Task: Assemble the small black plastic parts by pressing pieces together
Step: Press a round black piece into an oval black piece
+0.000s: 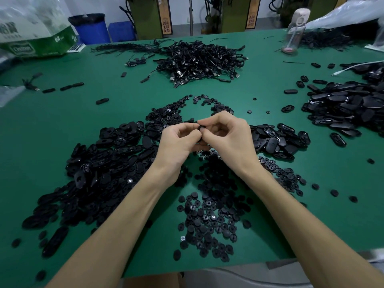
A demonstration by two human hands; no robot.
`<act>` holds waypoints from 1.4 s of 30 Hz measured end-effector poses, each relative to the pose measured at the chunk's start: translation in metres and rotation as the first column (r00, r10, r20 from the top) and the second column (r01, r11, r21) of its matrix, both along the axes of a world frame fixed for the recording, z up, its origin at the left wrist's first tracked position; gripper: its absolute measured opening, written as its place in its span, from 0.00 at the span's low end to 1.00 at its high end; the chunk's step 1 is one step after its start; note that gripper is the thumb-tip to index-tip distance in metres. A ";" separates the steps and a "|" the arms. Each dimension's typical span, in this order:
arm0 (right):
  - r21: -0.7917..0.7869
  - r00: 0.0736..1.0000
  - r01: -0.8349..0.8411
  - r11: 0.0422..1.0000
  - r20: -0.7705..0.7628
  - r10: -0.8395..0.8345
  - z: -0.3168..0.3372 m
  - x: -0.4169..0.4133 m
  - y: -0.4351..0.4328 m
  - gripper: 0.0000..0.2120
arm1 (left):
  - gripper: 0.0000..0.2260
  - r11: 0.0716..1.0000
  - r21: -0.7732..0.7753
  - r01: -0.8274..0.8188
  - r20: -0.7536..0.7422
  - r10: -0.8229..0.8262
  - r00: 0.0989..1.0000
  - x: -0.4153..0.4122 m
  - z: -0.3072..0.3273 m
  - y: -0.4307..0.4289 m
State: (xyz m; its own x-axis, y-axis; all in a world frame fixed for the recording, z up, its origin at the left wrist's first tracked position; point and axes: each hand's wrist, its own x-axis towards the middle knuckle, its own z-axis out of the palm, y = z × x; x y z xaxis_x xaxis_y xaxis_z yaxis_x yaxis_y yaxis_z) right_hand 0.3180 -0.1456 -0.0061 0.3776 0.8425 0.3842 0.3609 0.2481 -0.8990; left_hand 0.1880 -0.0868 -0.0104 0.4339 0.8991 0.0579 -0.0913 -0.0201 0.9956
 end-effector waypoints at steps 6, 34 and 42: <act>0.029 0.996 0.014 0.999 0.083 -0.016 0.002 -0.002 0.000 0.08 | 0.08 1.000 -0.010 -0.007 0.012 0.007 1.000 -0.001 0.000 0.000; 0.013 0.991 0.094 0.995 0.097 -0.095 0.003 0.001 0.000 0.06 | 0.06 0.974 0.216 -0.064 -0.137 0.095 0.986 -0.004 0.000 0.007; -0.048 0.797 0.514 0.856 0.397 -0.456 0.002 0.029 0.003 0.09 | 0.26 0.719 0.659 -0.221 -0.535 0.654 0.534 -0.039 0.004 0.041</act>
